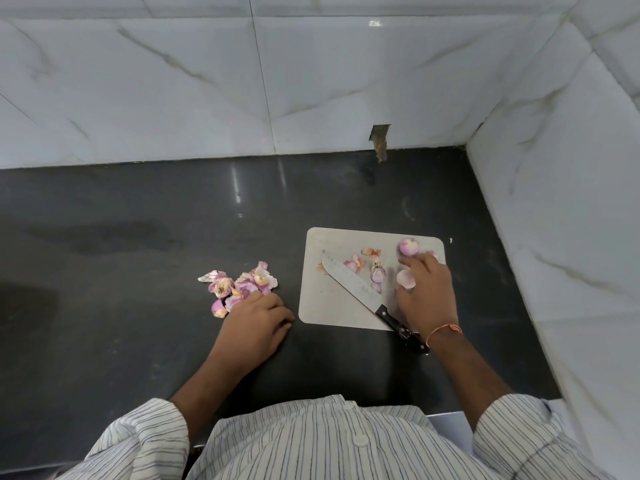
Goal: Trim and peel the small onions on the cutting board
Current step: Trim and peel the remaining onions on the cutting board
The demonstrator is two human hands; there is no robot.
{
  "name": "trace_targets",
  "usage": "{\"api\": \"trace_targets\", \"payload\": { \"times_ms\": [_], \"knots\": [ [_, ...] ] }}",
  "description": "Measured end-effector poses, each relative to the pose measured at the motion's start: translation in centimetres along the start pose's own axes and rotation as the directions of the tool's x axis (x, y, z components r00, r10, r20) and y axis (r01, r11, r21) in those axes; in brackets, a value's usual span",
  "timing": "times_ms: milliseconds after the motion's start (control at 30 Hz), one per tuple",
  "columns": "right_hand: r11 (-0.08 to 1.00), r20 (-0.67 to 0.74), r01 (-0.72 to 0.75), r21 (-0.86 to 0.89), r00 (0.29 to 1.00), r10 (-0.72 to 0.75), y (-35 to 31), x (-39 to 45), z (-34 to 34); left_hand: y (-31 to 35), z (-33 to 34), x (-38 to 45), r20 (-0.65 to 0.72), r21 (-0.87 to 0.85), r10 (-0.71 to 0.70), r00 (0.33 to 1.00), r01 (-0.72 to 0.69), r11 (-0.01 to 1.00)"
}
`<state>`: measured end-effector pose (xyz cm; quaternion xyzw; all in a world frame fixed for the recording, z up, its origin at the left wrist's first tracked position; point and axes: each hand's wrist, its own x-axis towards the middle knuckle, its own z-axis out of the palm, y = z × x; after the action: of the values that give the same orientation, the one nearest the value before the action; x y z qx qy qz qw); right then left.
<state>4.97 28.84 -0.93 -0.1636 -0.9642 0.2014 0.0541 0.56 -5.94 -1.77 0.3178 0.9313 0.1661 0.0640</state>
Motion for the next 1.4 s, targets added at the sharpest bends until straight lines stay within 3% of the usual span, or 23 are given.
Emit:
{"api": "trace_targets", "payload": {
  "times_ms": [100, 200, 267, 467, 633, 867, 1000, 1167, 1400],
  "knots": [
    [0.999, 0.057, 0.015, -0.033, 0.998, -0.013, -1.3, -0.5, 0.0, 0.4, -0.2, 0.7, -0.052, 0.073, -0.045, 0.998, 0.049, 0.996],
    [0.989, 0.303, -0.004, -0.149, 0.952, 0.05, -2.9, -1.8, 0.0, 0.8, -0.2, 1.3, -0.079, 0.077, -0.06, 0.995, 0.066, 0.995],
    [0.988, 0.378, -0.065, -0.143, 0.919, 0.115, -3.7, -2.9, -0.1, 1.1, -0.1, 1.5, -0.077, 0.047, -0.053, 0.996, 0.057, 0.997],
    [0.996, 0.359, -0.036, -0.082, 0.931, 0.063, -3.6, -4.1, 0.4, 2.6, 0.8, 1.2, -0.075, 0.01, 0.024, 0.997, -0.023, 1.0],
    [0.997, 0.235, -0.03, 0.075, 0.972, 0.011, -3.5, -4.9, 0.2, 4.7, 1.8, 1.7, 0.031, -0.019, 0.163, 0.986, -0.163, 0.987],
    [0.941, 0.018, -0.139, 0.309, 0.99, 0.14, -2.9, -5.0, -0.3, 5.7, 3.4, 2.9, 0.291, 0.079, 0.04, 0.956, -0.065, 0.995],
    [0.935, -0.023, -0.19, 0.3, 0.978, 0.207, -2.2, -5.0, -0.3, 6.1, 3.1, 1.4, 0.316, 0.1, 0.014, 0.949, -0.047, 0.994],
    [0.97, -0.029, -0.164, 0.178, 0.985, 0.172, -1.8, -5.9, 0.2, 6.7, 2.8, 0.1, 0.319, 0.111, -0.018, 0.948, -0.018, 0.994],
    [0.981, -0.027, -0.179, 0.073, 0.983, 0.182, -2.2, -7.4, 1.2, 4.7, 0.4, 0.2, 0.145, 0.105, -0.154, 0.977, 0.139, 0.985]
  ]
}}
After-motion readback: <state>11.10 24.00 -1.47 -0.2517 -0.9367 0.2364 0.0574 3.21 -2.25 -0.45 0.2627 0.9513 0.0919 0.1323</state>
